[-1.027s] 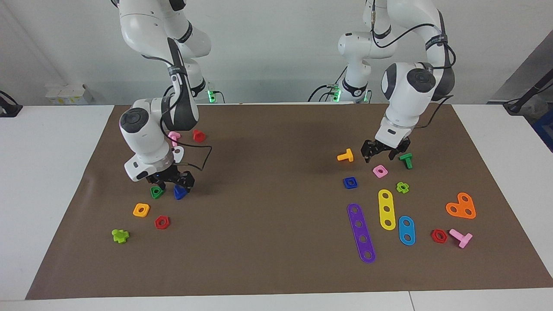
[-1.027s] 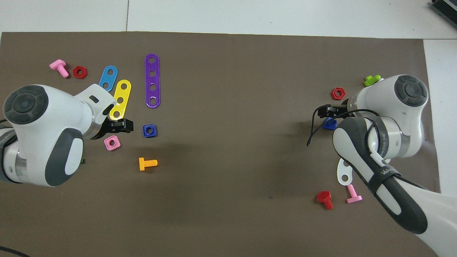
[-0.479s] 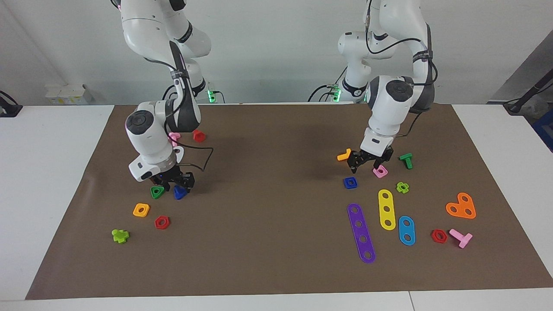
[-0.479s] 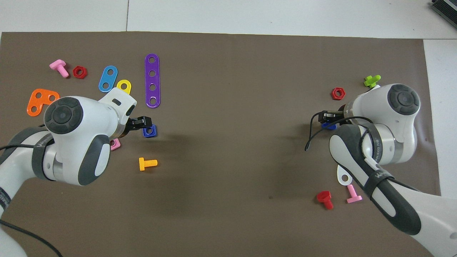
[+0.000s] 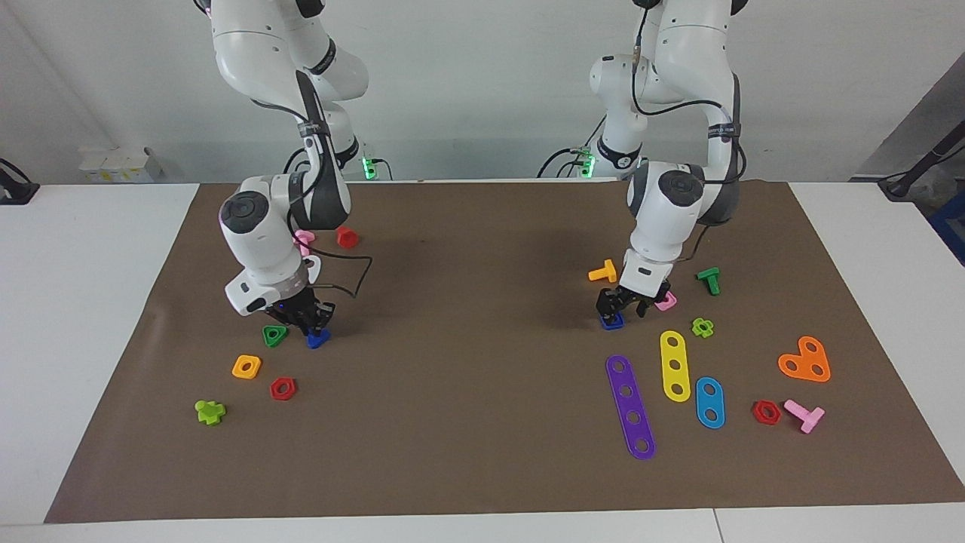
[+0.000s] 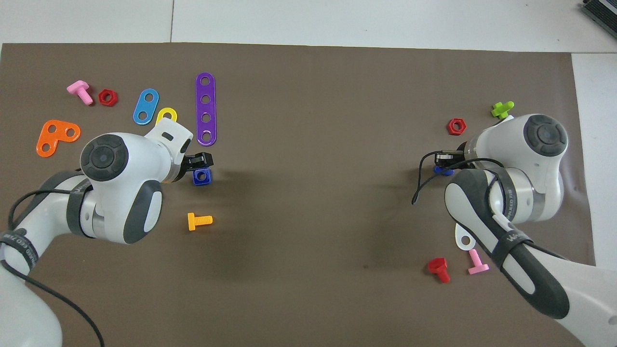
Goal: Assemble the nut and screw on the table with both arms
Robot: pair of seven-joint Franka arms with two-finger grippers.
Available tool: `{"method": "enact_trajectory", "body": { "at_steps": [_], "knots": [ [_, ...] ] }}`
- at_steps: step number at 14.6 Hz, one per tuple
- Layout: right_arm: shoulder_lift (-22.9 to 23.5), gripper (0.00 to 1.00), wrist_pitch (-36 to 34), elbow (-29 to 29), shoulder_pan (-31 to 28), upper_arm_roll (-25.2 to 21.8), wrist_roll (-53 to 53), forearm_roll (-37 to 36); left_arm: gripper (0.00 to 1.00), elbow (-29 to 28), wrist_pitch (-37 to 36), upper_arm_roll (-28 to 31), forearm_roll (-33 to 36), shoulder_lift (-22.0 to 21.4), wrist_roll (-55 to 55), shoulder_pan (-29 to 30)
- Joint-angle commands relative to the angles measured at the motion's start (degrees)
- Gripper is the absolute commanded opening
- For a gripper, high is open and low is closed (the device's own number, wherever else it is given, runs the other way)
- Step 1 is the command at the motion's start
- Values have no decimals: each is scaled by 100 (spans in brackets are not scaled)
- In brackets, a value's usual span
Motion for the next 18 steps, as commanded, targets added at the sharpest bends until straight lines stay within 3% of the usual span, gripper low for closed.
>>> {"method": "enact_trajectory", "body": {
  "at_steps": [1, 4, 8, 15, 18],
  "knots": [
    [-156, 0, -32, -52, 56, 26, -63, -88, 79, -56, 157, 79, -90, 91, -147, -166],
    [-130, 0, -401, 352, 546, 53, 864, -70, 73, -47, 157, 88, -90, 144, -366, -218],
    [-95, 0, -315, 546, 1478, 53, 2377, -79, 64, -73, 96, 88, -99, 136, -384, -254],
    [-24, 0, -323, 836, 2429, 35, 3409, -105, 52, -82, 114, 97, -90, 197, -340, -254],
    [81, 0, -340, 1011, 2701, 52, 3873, -500, 27, -74, 79, 97, -90, 197, -305, -254]
  ]
}}
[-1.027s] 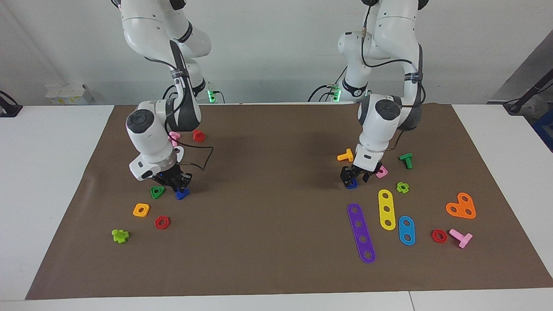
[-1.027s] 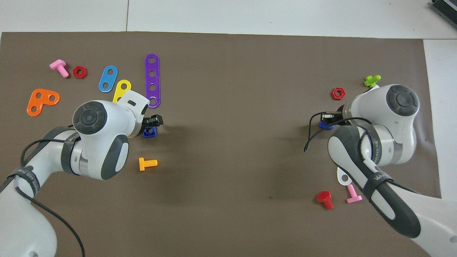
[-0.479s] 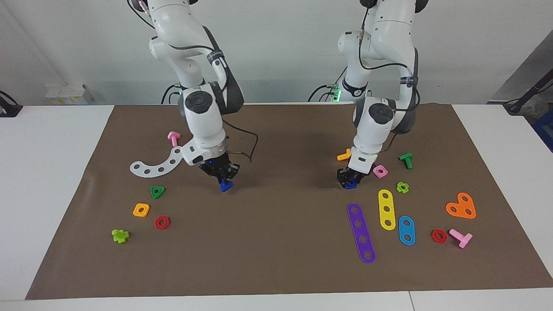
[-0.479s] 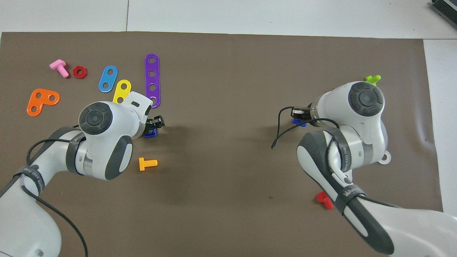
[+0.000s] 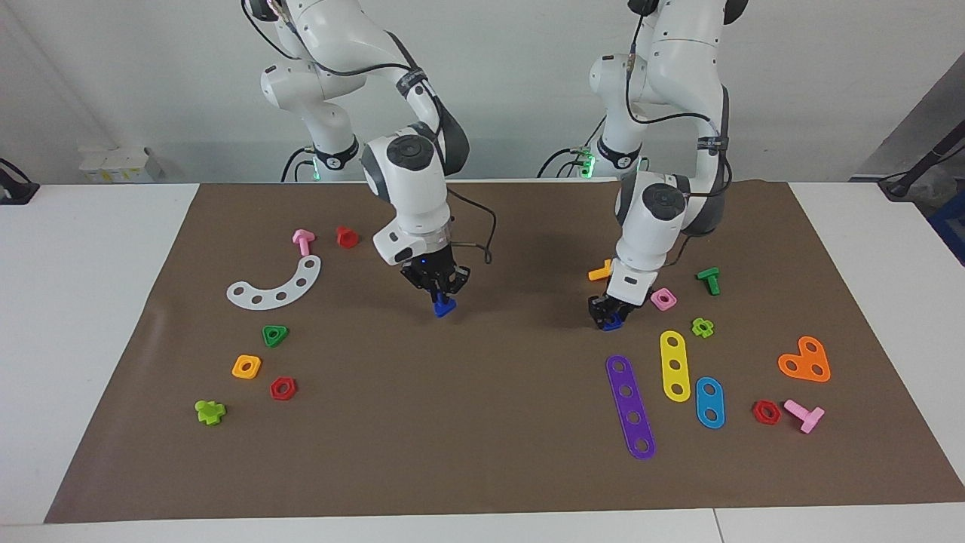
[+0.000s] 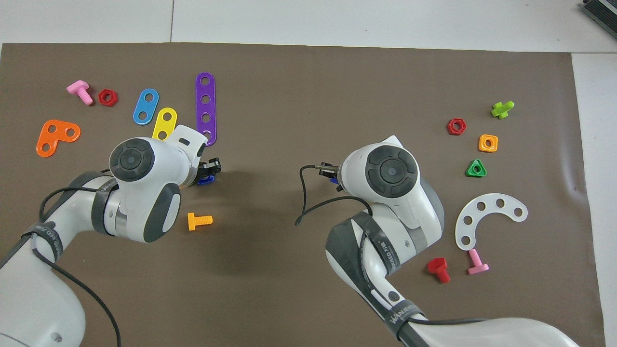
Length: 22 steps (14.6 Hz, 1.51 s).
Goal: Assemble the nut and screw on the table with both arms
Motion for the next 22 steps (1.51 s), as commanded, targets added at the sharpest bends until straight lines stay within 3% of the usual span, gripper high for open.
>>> {"method": "enact_trajectory", "body": {
  "at_steps": [1, 4, 6, 8, 11, 12, 13, 14, 18, 22],
  "knots": [
    [253, 0, -133, 394, 231, -5, 535, -277, 17, -62, 38, 92, -87, -18, 48, -99],
    [587, 0, -248, 685, 556, -23, 852, -391, 0, 78, -101, 92, -87, 9, 39, -99],
    [649, 0, -266, 747, 609, -5, 931, -549, 0, 621, -749, 92, -78, 87, 30, -108],
    [1025, 0, -327, 974, 863, -23, 1071, -602, 0, 1245, -1575, 92, -78, 132, 22, -108],
    [1229, 0, -572, 1274, 900, -23, 1283, -804, 0, 1651, -2131, 92, -78, 114, 13, -107],
    [1221, 35, -652, 1283, 900, -23, 1292, -813, 0, 1791, -2324, 92, -78, 114, 4, -99],
    [1212, 78, -670, 1275, 908, -23, 1301, -813, 0, 1923, -2474, 92, -78, 114, -22, -107],
    [1194, 100, -670, 1275, 874, -23, 1292, -805, 0, 1959, -2510, 92, -78, 114, -48, -168],
    [414, 100, -740, 793, 374, -23, 934, -787, 0, 1942, -2405, 83, -78, 114, -276, -274],
    [-615, 100, -732, -42, -391, -5, 221, -682, 0, 1898, -2186, 75, -96, 123, -680, -827]
  ]
}}
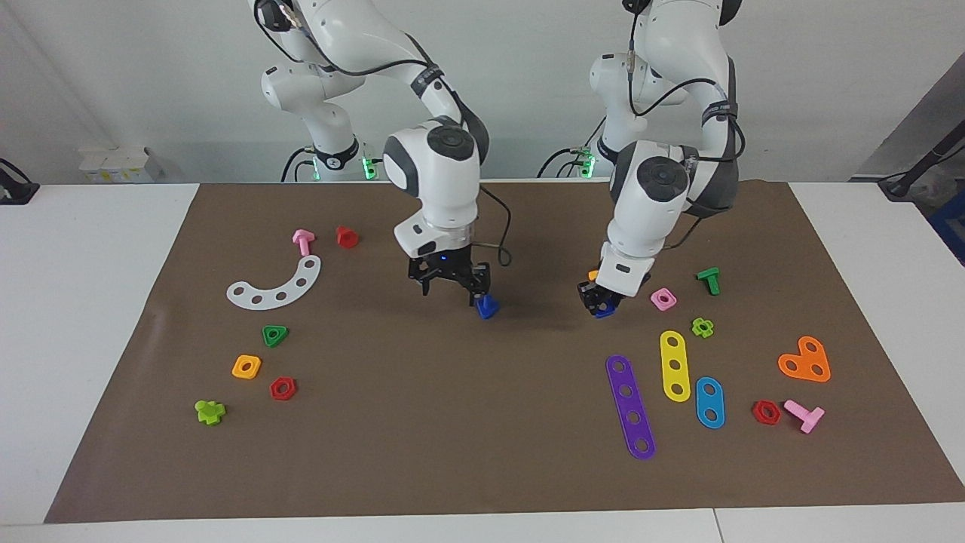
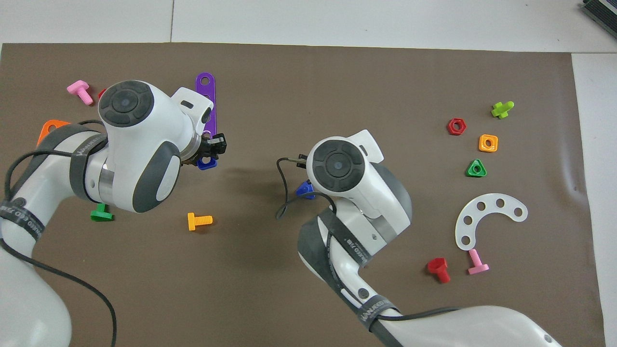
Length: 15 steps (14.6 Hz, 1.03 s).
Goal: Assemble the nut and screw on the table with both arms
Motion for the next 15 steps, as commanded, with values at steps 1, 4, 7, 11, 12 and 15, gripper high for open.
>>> {"method": "enact_trajectory", "body": {
  "at_steps": [1, 4, 7, 11, 12, 15],
  "knots": [
    [-841, 100, 47, -835, -515, 81, -411, 57, 0, 83, 205, 85, -90, 100, -507, -523],
    [-1386, 100, -284, -1082, -1235, 81, -1577, 530, 0, 135, 557, 85, -133, 319, -1369, -1104],
    [-1721, 100, -690, -1004, -2079, 72, -2668, 848, 0, 145, 1014, 85, -458, 487, -1608, -1456],
    [-1748, 100, -1375, -293, -2476, 46, -3058, 866, 0, 136, 1173, 85, -573, 636, -1792, -1729],
    [-1739, 100, -1516, -126, -2538, 37, -3075, 866, 0, 136, 1191, 85, -573, 654, -1871, -1747],
    [-1617, 100, -2095, 602, -2643, 28, -3304, 892, 0, 66, 1226, 85, -573, 680, -1898, -1817]
  ]
}}
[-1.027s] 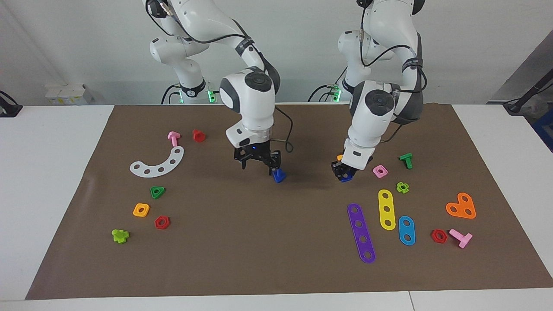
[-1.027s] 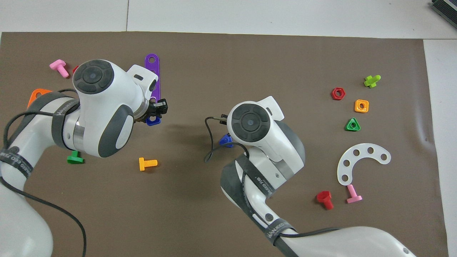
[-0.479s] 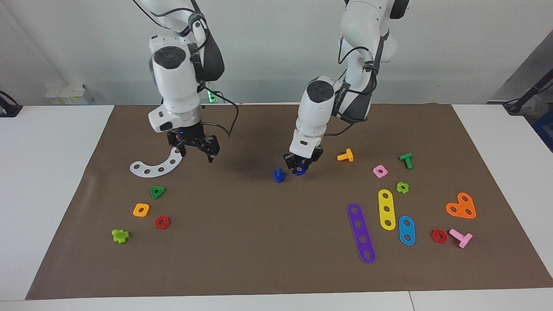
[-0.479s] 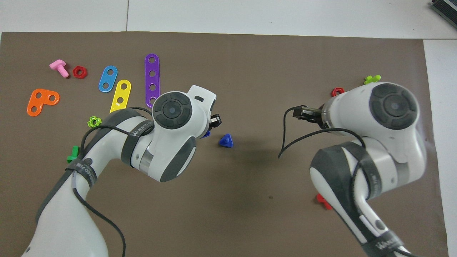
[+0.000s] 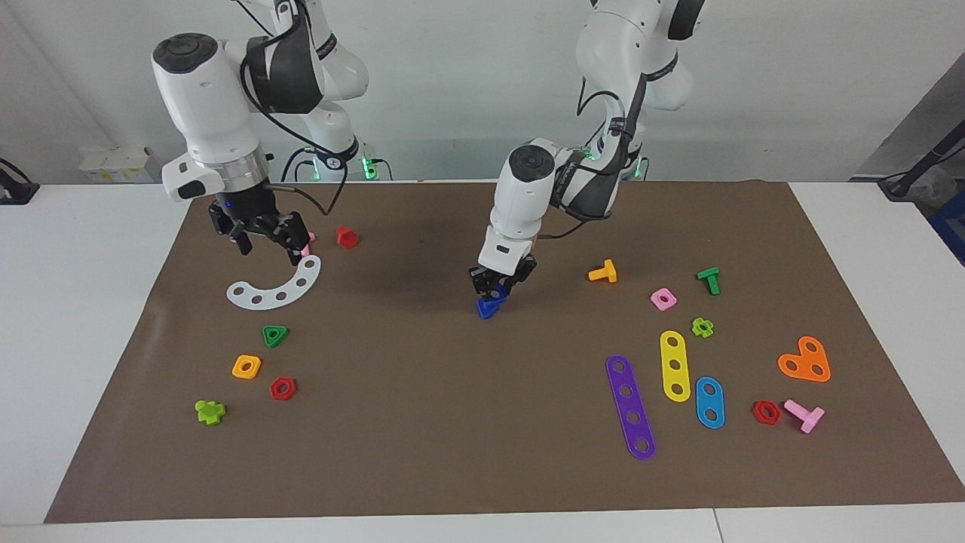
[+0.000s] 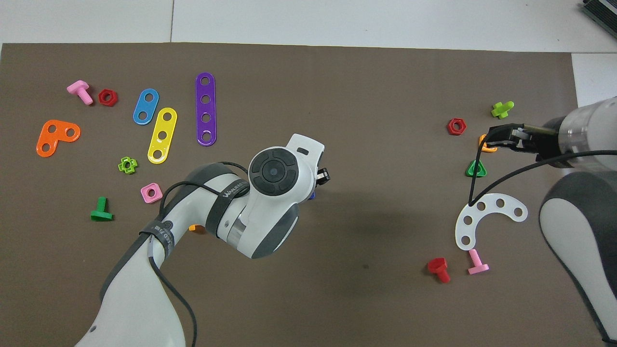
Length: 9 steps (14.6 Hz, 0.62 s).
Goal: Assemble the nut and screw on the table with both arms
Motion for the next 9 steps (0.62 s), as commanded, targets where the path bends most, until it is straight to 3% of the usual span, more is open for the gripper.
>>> {"method": "enact_trajectory", "body": {
  "at_steps": [1, 3, 9],
  "knots": [
    [229, 100, -633, 836, -215, 55, -270, 168, 0, 44, 75, 104, -131, 130, -53, -174],
    [300, 100, -924, 1154, -233, 64, -279, 177, 0, 35, 66, 104, -131, 131, -150, -201],
    [230, 100, -1153, 1155, -269, 11, -270, 458, 0, -9, 136, 104, -131, 139, -150, -192]
  ]
}}
